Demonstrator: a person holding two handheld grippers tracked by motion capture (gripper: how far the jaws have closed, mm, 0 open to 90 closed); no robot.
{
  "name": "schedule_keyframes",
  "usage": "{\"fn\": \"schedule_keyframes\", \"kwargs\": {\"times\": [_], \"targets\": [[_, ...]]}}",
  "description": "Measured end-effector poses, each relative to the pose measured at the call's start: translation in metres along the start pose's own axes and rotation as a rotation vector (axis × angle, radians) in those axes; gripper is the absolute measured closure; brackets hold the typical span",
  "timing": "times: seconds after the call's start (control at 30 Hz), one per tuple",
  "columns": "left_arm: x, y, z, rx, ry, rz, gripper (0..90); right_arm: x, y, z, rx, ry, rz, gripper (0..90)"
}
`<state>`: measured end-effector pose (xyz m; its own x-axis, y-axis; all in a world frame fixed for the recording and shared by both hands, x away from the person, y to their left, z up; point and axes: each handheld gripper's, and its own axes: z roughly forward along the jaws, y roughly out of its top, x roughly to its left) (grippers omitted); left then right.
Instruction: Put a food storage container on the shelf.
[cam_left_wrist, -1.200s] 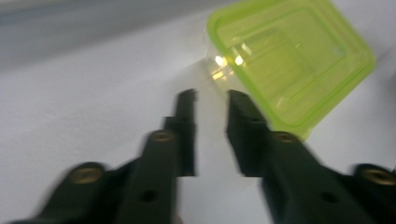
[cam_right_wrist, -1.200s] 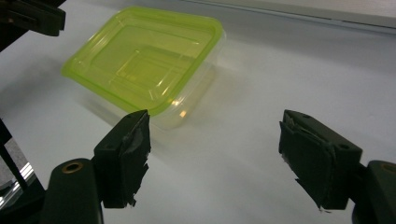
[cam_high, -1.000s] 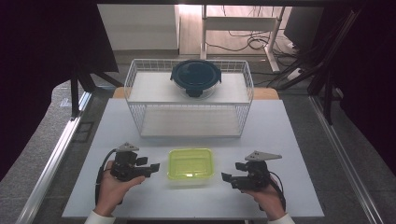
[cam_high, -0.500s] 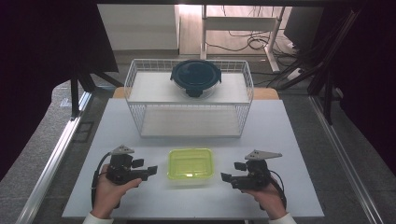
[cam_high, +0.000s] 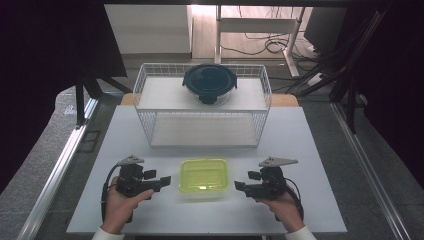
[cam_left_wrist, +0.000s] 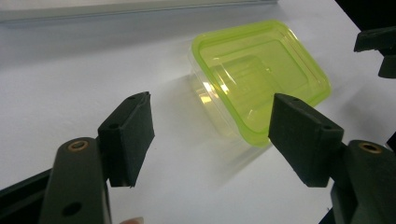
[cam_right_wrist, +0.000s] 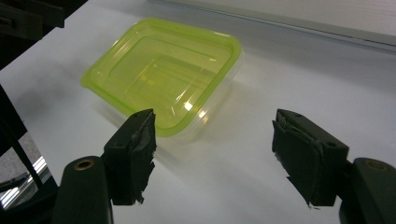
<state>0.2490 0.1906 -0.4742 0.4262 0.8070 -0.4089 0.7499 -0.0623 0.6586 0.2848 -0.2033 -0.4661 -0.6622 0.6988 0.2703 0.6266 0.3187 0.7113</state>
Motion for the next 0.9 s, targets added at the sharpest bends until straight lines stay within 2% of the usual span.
{"fn": "schedule_keyframes", "kwargs": {"times": [0.13, 0.33, 0.47, 0.57, 0.67, 0.7, 0.77, 0.9], "targets": [[0.000, 0.001, 0.003, 0.000, -0.007, -0.005, 30.3, -0.003, 0.008, 0.010, 0.009, -0.017, 0.017, 32.5], [0.000, 0.004, 0.011, 0.008, -0.024, -0.008, 31.4, -0.006, 0.019, 0.025, 0.033, -0.010, 0.044, 34.7], [0.004, 0.007, 0.021, 0.014, -0.054, -0.040, 32.3, -0.008, 0.022, 0.034, 0.042, -0.003, 0.059, 35.3], [0.005, 0.008, 0.029, 0.022, -0.087, -0.062, 33.2, -0.011, 0.023, 0.039, 0.037, 0.018, 0.091, 36.7], [0.005, 0.009, 0.035, 0.034, -0.085, -0.064, 33.7, -0.015, 0.024, 0.042, 0.041, 0.041, 0.110, 38.1], [0.006, 0.010, 0.041, 0.042, -0.096, -0.066, 33.8, -0.018, 0.024, 0.046, 0.046, 0.059, 0.137, 39.4], [0.007, 0.010, 0.045, 0.045, -0.109, -0.078, 34.4, -0.021, 0.022, 0.048, 0.053, 0.063, 0.143, 40.5], [0.011, 0.009, 0.053, 0.052, -0.141, -0.117, 37.4, -0.025, 0.019, 0.053, 0.067, 0.088, 0.176, 42.9]]}}
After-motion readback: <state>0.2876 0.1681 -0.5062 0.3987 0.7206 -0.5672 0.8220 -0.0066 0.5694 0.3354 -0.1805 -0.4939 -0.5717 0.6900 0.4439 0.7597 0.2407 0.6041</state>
